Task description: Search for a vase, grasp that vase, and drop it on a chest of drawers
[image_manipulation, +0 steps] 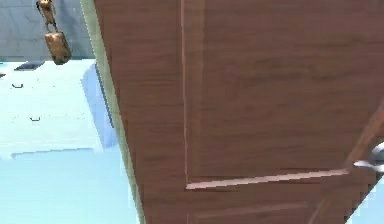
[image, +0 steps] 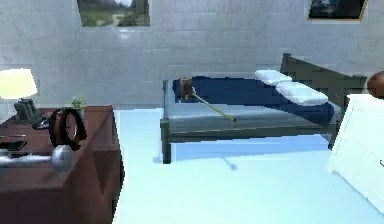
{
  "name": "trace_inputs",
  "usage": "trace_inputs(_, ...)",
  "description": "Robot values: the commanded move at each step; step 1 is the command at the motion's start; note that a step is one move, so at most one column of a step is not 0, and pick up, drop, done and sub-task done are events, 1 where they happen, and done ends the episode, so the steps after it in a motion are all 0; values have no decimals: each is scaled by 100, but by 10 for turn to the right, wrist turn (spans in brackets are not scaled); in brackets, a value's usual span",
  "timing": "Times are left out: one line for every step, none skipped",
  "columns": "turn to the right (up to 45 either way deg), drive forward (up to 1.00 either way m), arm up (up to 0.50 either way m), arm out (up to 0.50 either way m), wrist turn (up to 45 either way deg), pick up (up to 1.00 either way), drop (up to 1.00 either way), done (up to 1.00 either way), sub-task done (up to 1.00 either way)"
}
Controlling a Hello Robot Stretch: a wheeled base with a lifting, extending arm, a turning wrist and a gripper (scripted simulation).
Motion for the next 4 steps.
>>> trace_inputs(-210, 0, 0, 0, 0, 0, 0, 0, 0)
trace_inputs(0, 75, 0, 0, 0, 0, 0, 0, 0)
trace_inputs(-450, 0, 0, 0, 0, 0, 0, 0, 0)
trace_inputs(-450, 0, 0, 0, 0, 0, 0, 0, 0)
